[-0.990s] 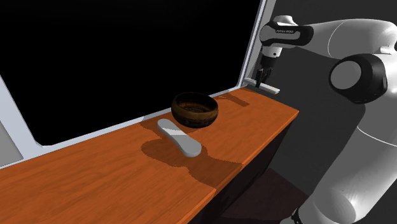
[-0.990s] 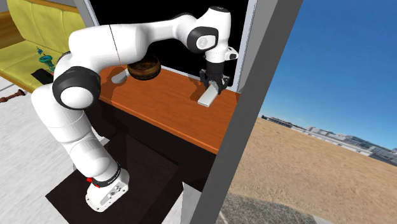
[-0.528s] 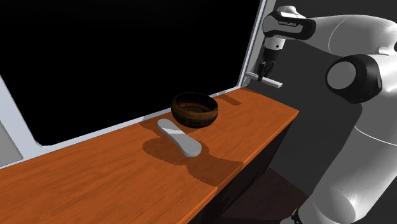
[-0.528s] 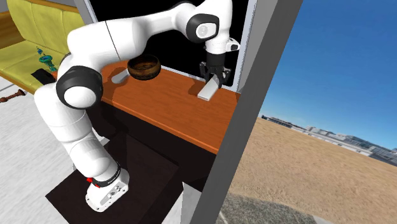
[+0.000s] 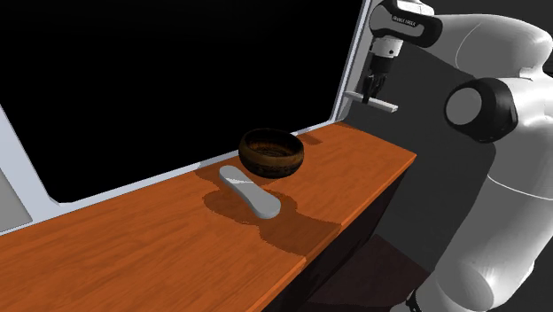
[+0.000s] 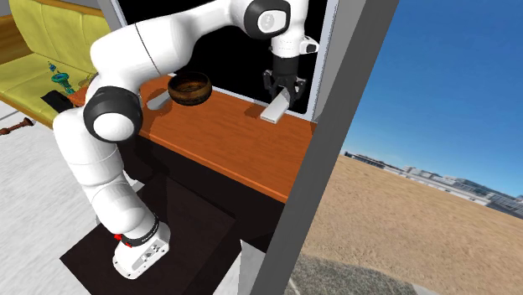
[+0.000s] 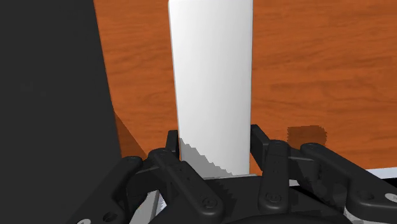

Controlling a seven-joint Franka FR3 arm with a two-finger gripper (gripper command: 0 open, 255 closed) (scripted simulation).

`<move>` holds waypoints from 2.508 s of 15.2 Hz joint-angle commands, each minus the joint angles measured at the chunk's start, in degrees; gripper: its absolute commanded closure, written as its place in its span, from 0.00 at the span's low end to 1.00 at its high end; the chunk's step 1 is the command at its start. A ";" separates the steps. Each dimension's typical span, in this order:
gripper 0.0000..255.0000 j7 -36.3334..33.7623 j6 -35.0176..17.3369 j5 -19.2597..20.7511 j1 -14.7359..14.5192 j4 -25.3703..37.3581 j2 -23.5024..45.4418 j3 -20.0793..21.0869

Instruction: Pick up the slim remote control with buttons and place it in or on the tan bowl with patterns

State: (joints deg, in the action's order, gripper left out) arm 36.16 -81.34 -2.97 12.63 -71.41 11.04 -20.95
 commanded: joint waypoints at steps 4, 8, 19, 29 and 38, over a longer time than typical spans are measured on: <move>1.00 -5.79 -0.60 1.98 -4.11 -5.35 -5.02 2.25; 1.00 -11.74 -1.51 3.35 -7.61 -10.30 -9.21 4.95; 1.00 -27.71 -2.11 4.16 -15.37 -16.58 -14.77 13.23; 1.00 -41.69 -1.41 3.44 -21.85 -14.31 -13.03 20.68; 1.00 -51.53 -1.77 3.46 -26.77 -10.22 -8.51 25.61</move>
State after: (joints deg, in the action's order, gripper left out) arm -15.01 -82.43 0.51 -13.99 -80.86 2.65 4.53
